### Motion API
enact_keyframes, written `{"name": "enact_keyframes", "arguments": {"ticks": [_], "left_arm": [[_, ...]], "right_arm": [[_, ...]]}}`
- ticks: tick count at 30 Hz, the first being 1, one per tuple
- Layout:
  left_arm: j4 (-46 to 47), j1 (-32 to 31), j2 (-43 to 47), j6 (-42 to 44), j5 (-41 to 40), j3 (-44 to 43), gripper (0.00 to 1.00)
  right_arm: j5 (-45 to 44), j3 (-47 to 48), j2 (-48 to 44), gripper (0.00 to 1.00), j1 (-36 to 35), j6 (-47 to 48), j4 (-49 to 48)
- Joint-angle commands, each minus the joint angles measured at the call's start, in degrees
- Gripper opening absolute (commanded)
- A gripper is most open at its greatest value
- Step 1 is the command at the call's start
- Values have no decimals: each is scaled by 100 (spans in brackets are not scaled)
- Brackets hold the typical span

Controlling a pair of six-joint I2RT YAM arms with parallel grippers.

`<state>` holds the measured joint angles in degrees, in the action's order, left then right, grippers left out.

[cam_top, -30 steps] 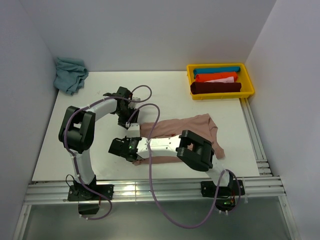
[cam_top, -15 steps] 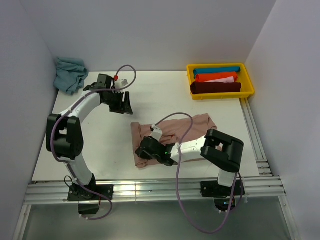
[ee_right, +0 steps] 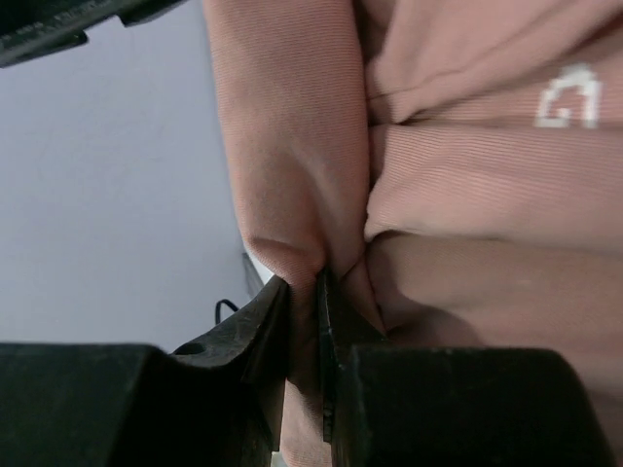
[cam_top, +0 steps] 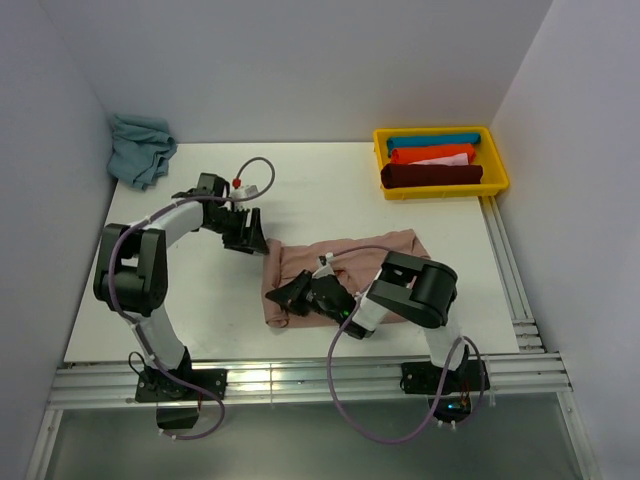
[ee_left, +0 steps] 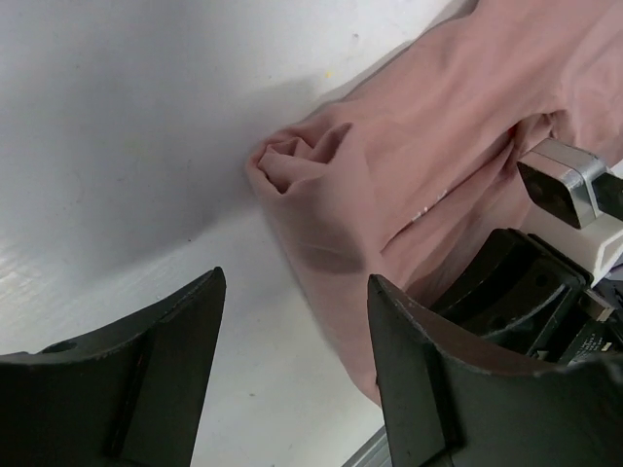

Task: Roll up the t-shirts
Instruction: Roll the tshirt

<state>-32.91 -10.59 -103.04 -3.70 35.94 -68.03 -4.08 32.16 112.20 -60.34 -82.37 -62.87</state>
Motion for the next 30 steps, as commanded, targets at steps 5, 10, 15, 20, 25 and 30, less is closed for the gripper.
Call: {"name": "enact_keyframes", "arguments": {"ticks": [5, 10, 15, 20, 25, 30], "left_arm": [[224, -373, -373, 10, -368, -148, 58], [-5, -733, -515, -95, -1334, -360, 52], [-277, -866, -682, -122, -1766, -588, 48], [-366, -954, -726, -139, -2012, -659, 47], [-497, -1077, -778, -139, -2162, -782, 47], [-559, -1121, -840, -148, -2232, -878, 46]], "right_arm": [[135, 141, 92, 18, 13, -482, -728], [-171, 509, -540, 47, -57, -26, 1309], [-593, 1046, -971, 57, -259, 448, 3355], [-980, 1800, -1122, 59, -496, 783, 4799], [-1306, 2355, -1104, 60, -803, 828, 6154], [-1429, 2523, -1095, 59, -1085, 740, 6734]]}}
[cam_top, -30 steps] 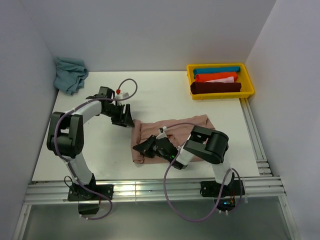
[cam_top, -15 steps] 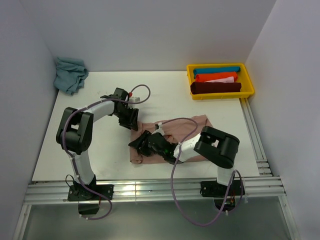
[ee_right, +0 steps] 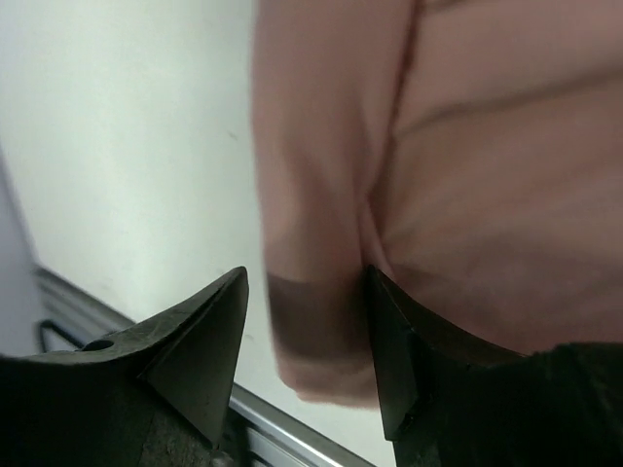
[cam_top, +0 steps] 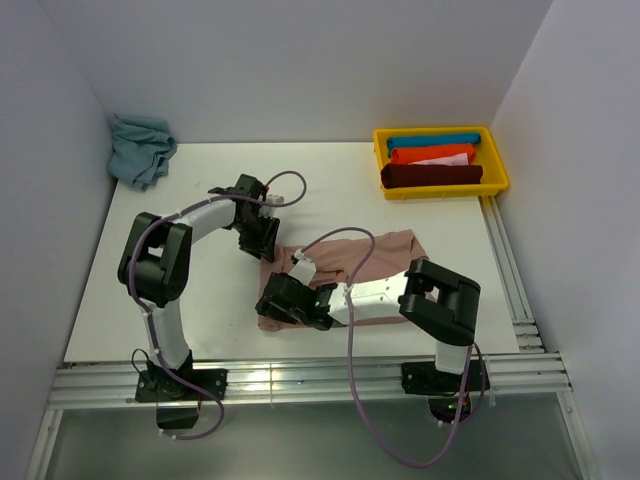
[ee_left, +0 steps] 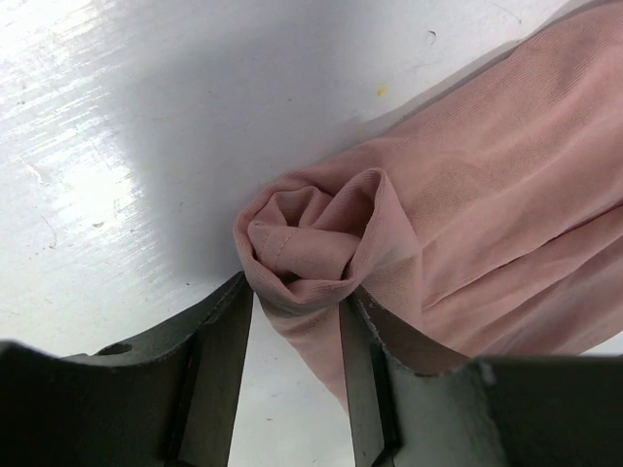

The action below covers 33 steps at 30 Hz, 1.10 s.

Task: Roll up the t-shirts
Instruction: Roll the tshirt

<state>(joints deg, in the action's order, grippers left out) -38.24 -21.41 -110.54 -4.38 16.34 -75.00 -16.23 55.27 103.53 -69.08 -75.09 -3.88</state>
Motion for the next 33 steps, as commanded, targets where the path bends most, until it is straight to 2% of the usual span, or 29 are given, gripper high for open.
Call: {"name": "enact_keyframes", "arguments": {"ticks": [1, 7, 11, 13, 17, 18, 19, 21, 22, 25, 31, 33], "left_arm": [[-43, -48, -99, -72, -289, -190, 46], [-70, -91, -134, -80, -333, -243, 45], [-87, -109, -169, -80, -342, -269, 45], [-96, -118, -169, -72, -359, -269, 45], [-96, -127, -169, -80, -377, -269, 45], [-96, -127, -169, -80, -377, -269, 45], [-96, -135, -178, -80, -386, -261, 45], [-79, -144, -169, -72, -394, -252, 45], [-87, -153, -161, -63, -412, -252, 45], [-96, -171, -161, -63, -430, -252, 45], [-114, -179, -161, -54, -421, -261, 45], [-114, -188, -152, -45, -430, -261, 45]], "right_arm": [[-231, 265, -210, 59, -255, 3, 1019], [-302, 353, -140, 56, -527, -137, 1372], [-197, 117, -166, 37, -580, -243, 1083], [-153, -32, -192, 30, -607, -339, 881], [-187, -112, -289, 24, -607, -392, 871], [-196, -104, -298, 24, -607, -384, 906], [-223, -78, -324, 29, -615, -358, 1063], [-433, 272, -342, 54, -633, -313, 1632], [-608, 396, -342, 57, -677, -287, 1845], [-829, 835, -368, 62, -721, -199, 2566], [-1461, 1679, -403, 63, -853, -59, 3752], [-1663, 1812, -360, 63, -853, 64, 3868]]}}
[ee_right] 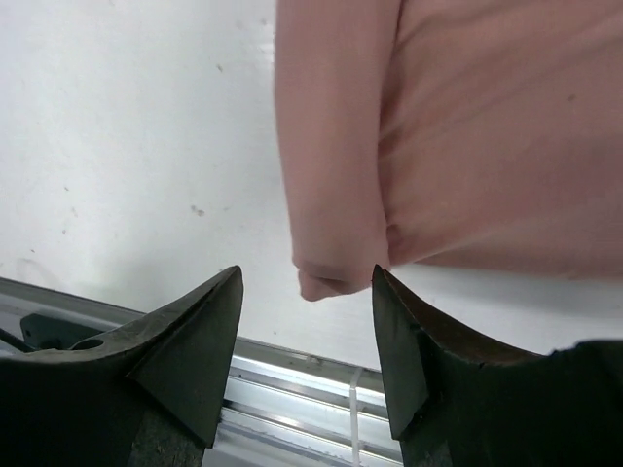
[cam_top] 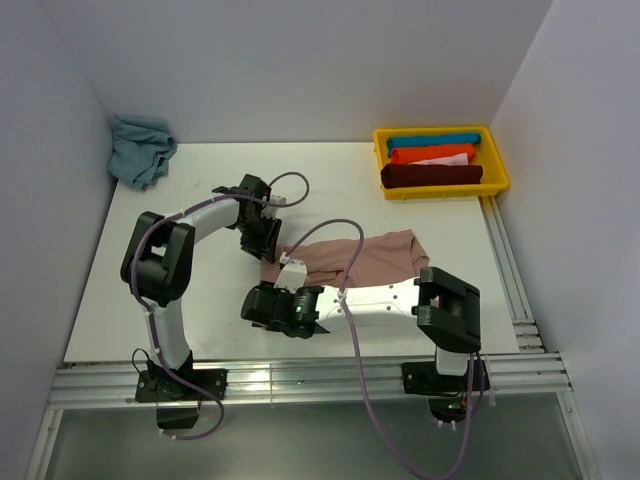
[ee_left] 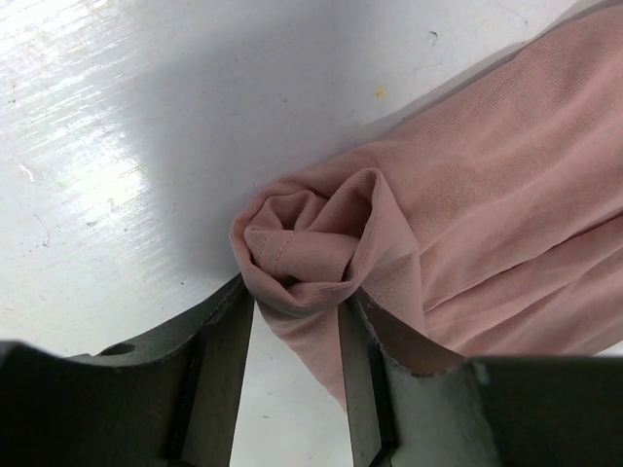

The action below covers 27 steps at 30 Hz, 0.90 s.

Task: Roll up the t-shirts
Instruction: Roll the tshirt

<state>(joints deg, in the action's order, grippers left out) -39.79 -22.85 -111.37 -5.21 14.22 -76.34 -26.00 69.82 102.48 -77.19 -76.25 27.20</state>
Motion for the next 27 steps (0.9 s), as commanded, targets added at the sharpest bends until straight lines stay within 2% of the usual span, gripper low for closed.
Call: {"name": "enact_keyframes", "arguments": {"ticks": [1, 11, 15, 27], "left_arm": [[42, -44, -69, 47, -218, -127, 45], [-2, -62, -86, 38, -235, -162, 45], [-11, -62, -104, 20, -218, -180, 45], [-20, -70, -60, 38, -183, -197, 47]], "right_arm": [[-722, 478, -220, 63, -25, 241, 752], [-995, 1824, 957, 58, 555, 1638, 506], [-960, 2289, 1336, 58, 714, 1859, 567], [-608, 2203, 1890, 58, 881, 1833, 470]]}}
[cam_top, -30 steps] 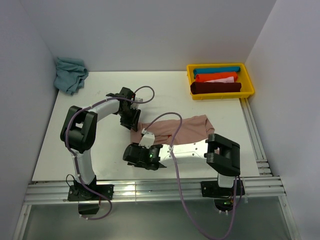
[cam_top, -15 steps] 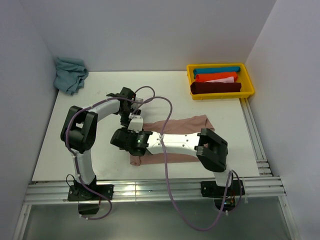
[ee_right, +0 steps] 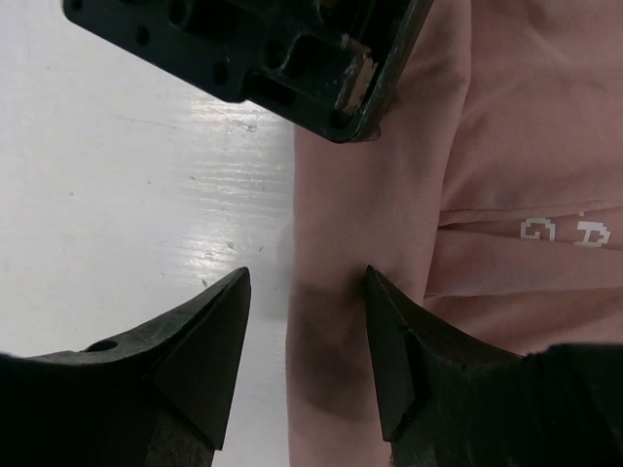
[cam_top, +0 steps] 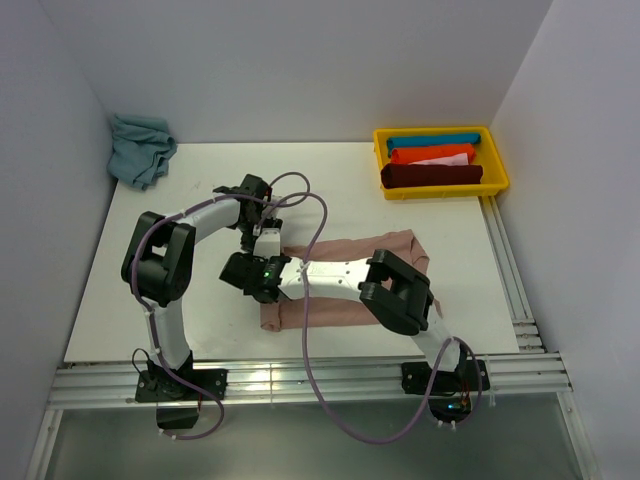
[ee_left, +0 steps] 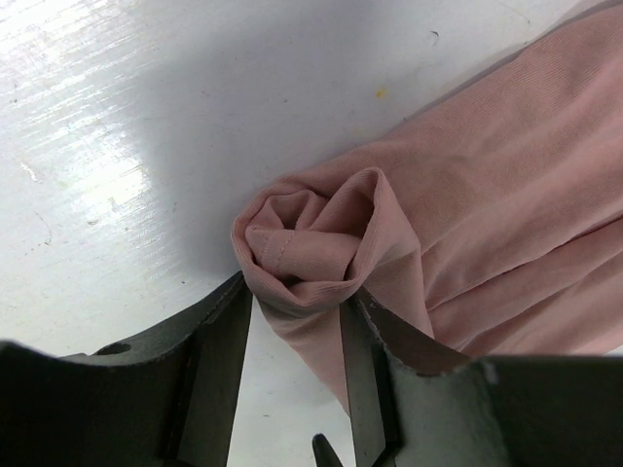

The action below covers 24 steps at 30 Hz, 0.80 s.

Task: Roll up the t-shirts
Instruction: Roll the tshirt

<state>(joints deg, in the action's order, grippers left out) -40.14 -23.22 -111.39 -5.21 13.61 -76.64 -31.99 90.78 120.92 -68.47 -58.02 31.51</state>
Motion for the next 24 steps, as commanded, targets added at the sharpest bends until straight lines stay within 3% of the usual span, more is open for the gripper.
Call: {"name": "enact_keyframes", "arguments": {"ticks": [1, 19, 22, 24], "left_arm": [[6, -42, -58, 47, -121, -167, 47], [-196, 2, 4, 108, -51, -667, 61], [-362, 98, 12, 134, 98, -956, 63], [-503, 239, 4, 152, 195, -1211, 64]], "right_arm": [[8, 89, 63, 58, 17, -25, 48], [-97, 511, 616, 59, -35, -429, 1270], [-53, 502, 678, 55, -26, -386, 1262], [-1, 458, 669, 45, -26, -377, 1200]]}}
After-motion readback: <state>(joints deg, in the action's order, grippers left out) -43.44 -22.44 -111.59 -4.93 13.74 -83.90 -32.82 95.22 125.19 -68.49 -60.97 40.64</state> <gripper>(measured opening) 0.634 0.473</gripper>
